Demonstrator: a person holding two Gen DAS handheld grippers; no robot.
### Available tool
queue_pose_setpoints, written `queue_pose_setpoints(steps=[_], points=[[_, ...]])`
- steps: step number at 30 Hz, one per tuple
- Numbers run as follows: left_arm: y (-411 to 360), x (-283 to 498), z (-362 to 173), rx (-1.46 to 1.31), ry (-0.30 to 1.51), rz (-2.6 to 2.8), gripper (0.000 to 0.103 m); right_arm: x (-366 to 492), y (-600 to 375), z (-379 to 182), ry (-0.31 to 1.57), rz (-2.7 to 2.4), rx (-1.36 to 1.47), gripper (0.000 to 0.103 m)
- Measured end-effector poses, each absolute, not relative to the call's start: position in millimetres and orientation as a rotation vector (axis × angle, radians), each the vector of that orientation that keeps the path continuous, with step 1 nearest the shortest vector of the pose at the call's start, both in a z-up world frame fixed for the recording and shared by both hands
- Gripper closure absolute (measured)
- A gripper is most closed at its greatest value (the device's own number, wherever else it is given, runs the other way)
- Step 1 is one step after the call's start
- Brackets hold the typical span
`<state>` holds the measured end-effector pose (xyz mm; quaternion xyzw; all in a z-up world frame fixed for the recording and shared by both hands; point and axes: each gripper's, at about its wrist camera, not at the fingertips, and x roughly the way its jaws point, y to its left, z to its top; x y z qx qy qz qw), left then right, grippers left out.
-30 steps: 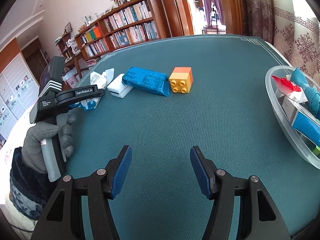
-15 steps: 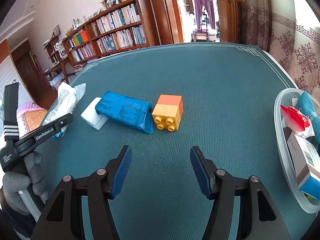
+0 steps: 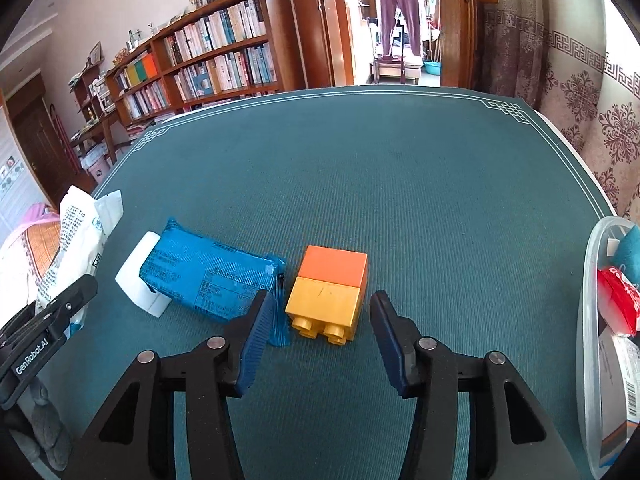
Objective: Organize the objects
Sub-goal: 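Grasp the white plastic-wrapped pack with the left gripper, then grasp the orange-yellow Lego brick with the right gripper while the left holds the pack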
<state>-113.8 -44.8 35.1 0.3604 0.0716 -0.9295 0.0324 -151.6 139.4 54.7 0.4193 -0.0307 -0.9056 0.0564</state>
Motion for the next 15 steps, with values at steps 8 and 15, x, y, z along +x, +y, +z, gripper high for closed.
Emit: queue_pose_setpoints(steps=[8,15], points=[[-42.4,-111.5,34.0,1.117,0.216,-2.874,0.050,-148.8,137.5,51.0,-0.065,-2.739,1.280,0.070],[-37.0,-108.2,35.6,1.112,0.198,-2.893,0.050,-128.1,142.7,51.3,-0.096,-2.728,1.266,0.070]])
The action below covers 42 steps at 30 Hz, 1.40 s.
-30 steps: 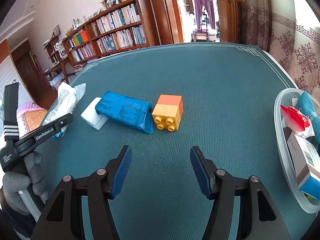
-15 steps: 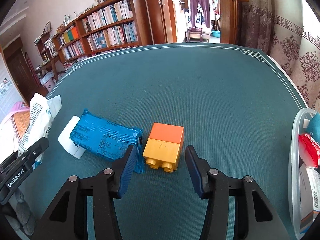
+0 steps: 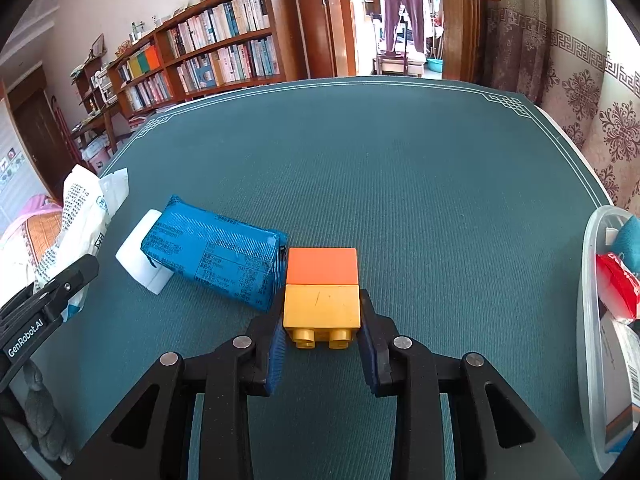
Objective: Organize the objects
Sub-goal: 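Grasp the orange-yellow Lego brick with the right gripper while the left holds the pack, then carry both items to the bowl while the right gripper lowers the brick inside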
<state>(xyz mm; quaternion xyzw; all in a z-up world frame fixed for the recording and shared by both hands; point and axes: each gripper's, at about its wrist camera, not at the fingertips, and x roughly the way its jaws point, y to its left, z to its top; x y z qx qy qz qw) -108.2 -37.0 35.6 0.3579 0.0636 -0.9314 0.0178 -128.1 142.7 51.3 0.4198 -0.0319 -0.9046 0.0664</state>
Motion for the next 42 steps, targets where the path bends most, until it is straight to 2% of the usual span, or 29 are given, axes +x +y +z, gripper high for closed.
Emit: queue_pose_setpoints(steps=[18,30,42], points=[[-13.7,-101.9,35.5,1.124,0.120,-2.950,0.050,-74.2,177.9,93.7,-0.146,-2.805,1.162,0.070],[-3.7,-99.1,35.6,1.128,0.089,-2.972,0.050,-50.1,246.4,120.5,-0.226,-2.961,1.126,0.070],[6.6,-95.4,34.3,1.138,0.056,-2.990,0.050,-31.2,311.5,119.3,-0.327,-3.099,1.174,0.070]])
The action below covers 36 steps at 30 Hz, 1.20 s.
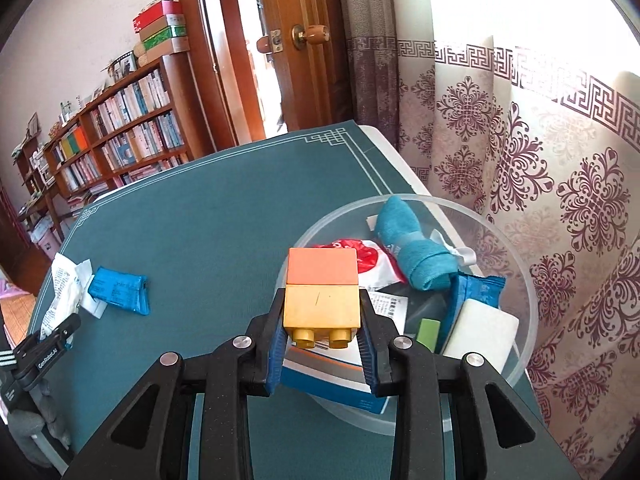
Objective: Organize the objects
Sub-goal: 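Carry both items to the bowl while the right gripper lowers the brick inside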
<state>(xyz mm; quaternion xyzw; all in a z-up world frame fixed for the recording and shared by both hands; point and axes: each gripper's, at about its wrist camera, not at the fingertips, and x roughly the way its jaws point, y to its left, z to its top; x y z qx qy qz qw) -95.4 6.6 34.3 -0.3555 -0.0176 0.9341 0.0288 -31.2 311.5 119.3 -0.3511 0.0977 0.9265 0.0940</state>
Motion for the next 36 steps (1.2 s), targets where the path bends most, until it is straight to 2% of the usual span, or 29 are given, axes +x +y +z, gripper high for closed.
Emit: queue_pose_setpoints(steps=[22,36], points=[[34.4,-79.4,44.2,-1.080,-0.023,2.817,0.050,0.3,356.5,107.2,0.389,2.682,-1.033,0.068],[108.2,-57.3,57.0,-1.037,0.086,2.667,0.050,43.1,363.3,103.5,0.408,2.733,-0.986,0.068]])
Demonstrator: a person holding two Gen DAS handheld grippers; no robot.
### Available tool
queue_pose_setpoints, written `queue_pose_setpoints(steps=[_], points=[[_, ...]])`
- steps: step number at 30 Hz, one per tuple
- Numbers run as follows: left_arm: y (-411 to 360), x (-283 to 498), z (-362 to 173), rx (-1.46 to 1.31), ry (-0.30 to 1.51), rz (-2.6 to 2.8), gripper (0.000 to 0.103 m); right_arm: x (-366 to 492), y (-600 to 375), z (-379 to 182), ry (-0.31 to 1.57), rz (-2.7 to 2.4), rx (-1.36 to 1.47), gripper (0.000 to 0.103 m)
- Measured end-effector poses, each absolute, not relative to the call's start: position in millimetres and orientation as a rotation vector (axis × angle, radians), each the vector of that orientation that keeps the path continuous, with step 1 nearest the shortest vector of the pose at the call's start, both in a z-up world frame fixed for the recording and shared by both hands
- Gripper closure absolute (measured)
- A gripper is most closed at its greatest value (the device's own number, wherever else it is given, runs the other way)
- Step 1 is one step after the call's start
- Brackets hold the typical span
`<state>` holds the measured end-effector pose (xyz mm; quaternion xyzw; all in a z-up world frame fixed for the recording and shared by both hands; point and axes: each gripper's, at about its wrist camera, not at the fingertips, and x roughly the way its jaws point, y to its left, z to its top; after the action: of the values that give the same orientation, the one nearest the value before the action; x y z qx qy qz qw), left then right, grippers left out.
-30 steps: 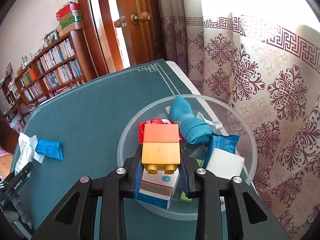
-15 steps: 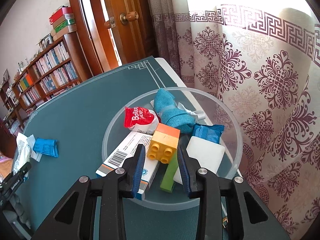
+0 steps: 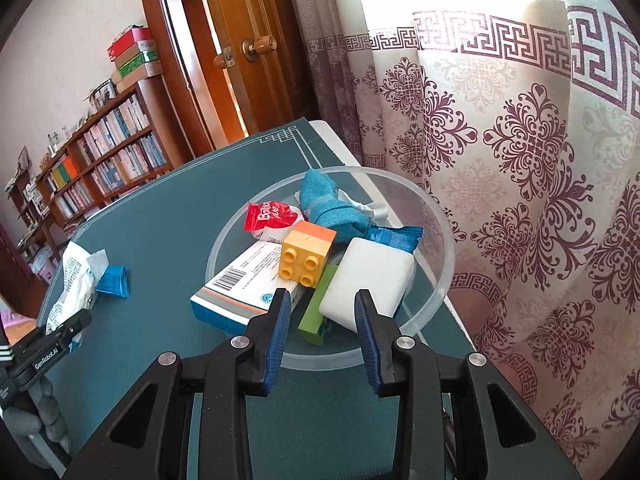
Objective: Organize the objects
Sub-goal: 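Carry both items to the bowl while the right gripper lowers the brick inside, then lower the white wrapped pack into the bowl and open the left gripper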
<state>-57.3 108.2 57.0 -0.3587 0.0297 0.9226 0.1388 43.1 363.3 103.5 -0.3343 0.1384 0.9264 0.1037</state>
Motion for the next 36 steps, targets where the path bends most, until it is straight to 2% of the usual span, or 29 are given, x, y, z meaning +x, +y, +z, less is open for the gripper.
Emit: queue_pose_setpoints(steps=[18,30,31,32,33,36], points=[[234.6,-49.7,98.0,-0.913,0.219,2.435,0.050,66.9,387.6,96.1,0.480,2.789,-0.974,0.068],[287.2,-55.6,94.4,-0.871,0.283,2.309,0.049,71.2,395.4,97.1,0.514,2.804,-0.954,0.068],[289.9,-56.7,94.4,-0.866,0.283,2.298,0.048,70.9,395.1,96.7,0.515,2.805,-0.956,0.068],[291.2,-57.4,94.8,-0.859,0.284,2.295,0.043,71.8,394.3,96.1,0.514,2.806,-0.957,0.068],[290.7,-57.7,95.5,-0.850,0.282,2.309,0.033,72.0,393.9,95.9,0.514,2.806,-0.957,0.068],[280.7,-60.1,97.1,-0.835,0.251,2.353,0.028,72.0,392.4,96.1,0.516,2.808,-0.956,0.068]])
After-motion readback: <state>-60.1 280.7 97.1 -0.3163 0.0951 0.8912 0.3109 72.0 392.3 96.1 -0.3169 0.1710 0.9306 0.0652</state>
